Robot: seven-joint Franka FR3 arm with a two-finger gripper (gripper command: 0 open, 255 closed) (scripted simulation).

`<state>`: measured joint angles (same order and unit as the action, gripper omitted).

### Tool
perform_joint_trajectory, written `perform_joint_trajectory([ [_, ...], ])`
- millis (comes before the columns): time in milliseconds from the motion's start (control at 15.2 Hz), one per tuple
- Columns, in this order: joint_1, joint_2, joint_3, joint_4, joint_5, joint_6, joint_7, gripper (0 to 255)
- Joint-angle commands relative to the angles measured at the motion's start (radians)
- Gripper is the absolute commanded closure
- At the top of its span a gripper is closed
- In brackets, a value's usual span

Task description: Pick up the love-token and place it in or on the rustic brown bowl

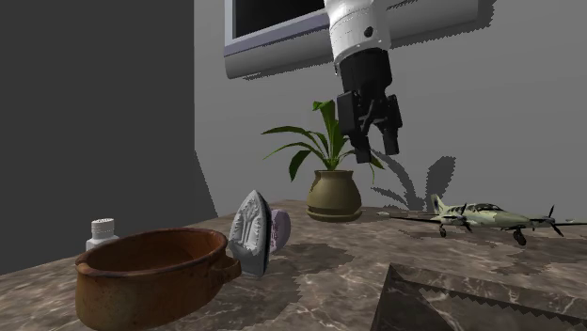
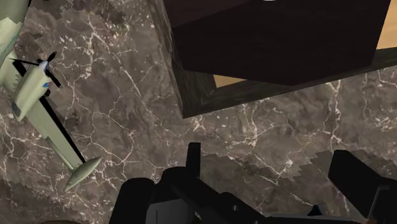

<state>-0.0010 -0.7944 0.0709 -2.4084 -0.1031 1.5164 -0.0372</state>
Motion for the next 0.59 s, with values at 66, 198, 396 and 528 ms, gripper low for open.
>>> perform_joint_trajectory([
  [66, 0.001, 0.037, 0.002, 0.013, 0.006, 0.025, 0.004, 0],
  [198, 0.003, 0.113, 0.005, 0.042, 0.017, 0.073, 0.011, 0],
  [396, 0.006, 0.227, 0.01, 0.095, 0.033, 0.136, 0.02, 0],
  [528, 0.008, 0.304, 0.014, 0.137, 0.043, 0.172, 0.025, 0],
])
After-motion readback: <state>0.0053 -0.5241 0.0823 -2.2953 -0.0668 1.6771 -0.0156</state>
